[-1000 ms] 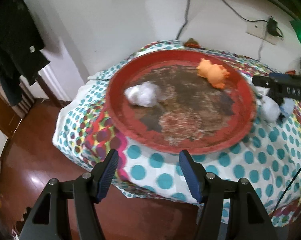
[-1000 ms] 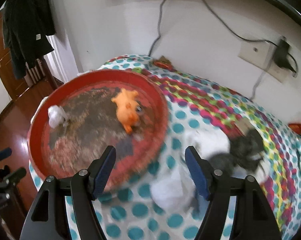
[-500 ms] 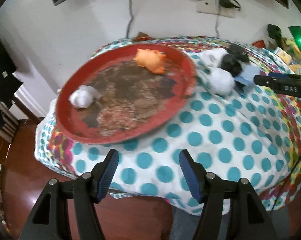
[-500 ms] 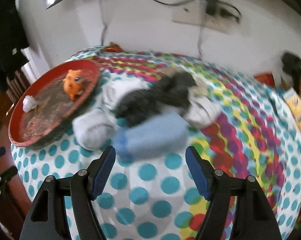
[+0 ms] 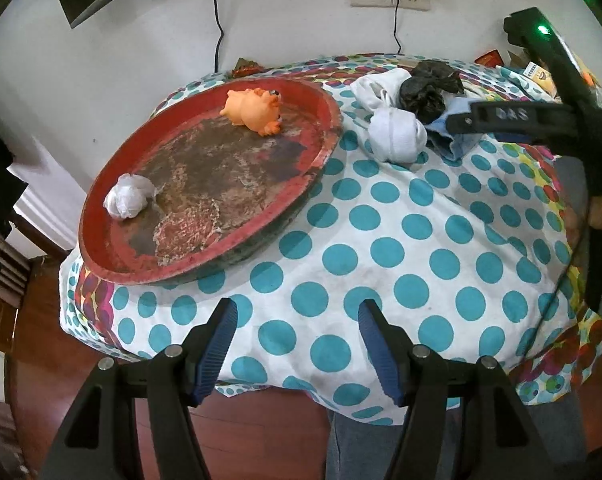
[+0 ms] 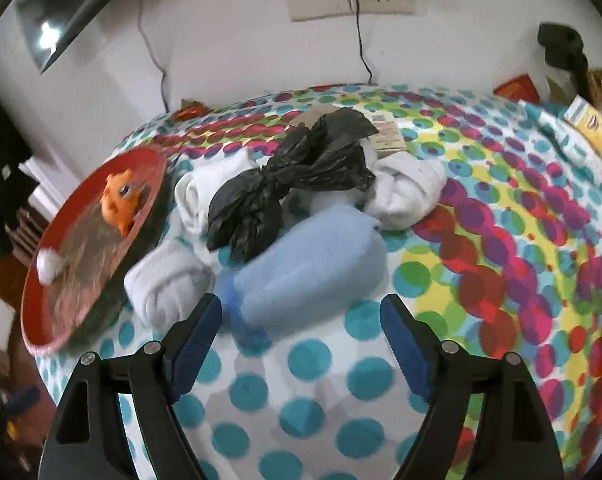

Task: Organize objects
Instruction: 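Move the right gripper to the blue sock and grasp it, then grasp the white rolled sock with the left gripper while the right gripper holds the blue sock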

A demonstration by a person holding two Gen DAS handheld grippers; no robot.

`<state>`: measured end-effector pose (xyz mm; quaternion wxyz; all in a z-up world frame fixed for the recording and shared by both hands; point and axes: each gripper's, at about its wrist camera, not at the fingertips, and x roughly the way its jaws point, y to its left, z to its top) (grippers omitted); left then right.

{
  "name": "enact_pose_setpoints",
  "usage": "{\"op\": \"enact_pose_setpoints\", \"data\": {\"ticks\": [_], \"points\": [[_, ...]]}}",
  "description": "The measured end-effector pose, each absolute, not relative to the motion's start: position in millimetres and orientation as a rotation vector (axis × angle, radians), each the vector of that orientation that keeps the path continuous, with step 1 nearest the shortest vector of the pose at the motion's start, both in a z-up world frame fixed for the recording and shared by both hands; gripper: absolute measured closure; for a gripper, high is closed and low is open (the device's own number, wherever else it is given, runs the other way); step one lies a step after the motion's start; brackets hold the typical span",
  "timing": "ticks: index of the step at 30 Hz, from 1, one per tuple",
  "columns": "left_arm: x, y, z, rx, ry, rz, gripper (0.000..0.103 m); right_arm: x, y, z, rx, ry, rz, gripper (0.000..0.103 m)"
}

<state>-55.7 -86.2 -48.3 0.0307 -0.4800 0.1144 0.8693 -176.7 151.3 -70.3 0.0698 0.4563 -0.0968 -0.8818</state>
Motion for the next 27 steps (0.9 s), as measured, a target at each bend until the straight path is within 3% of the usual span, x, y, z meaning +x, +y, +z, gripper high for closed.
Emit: {"op": "enact_pose_setpoints", "data": {"ticks": [7,9,12,27], "points": [[-57,-94,-45,-1.475,0.293,2.684,0.038,-188,143,-80,1.381,-0.219,-2.731,0.024],[-57,-95,-45,-1.472,0.288,2.683,0.038,-187,144,-80,1.358,-0.168,-2.731,0.042],[-58,-94,-49,-1.488,0.300,2.679,0.038,-182,155,-80,1.324,-0.181,-2.698,0.048],[-59,-89,-49,-1.451,0.267,2.662,0.038,-160,244,-79,1.268,-0.041,-2.810,0.053]]}}
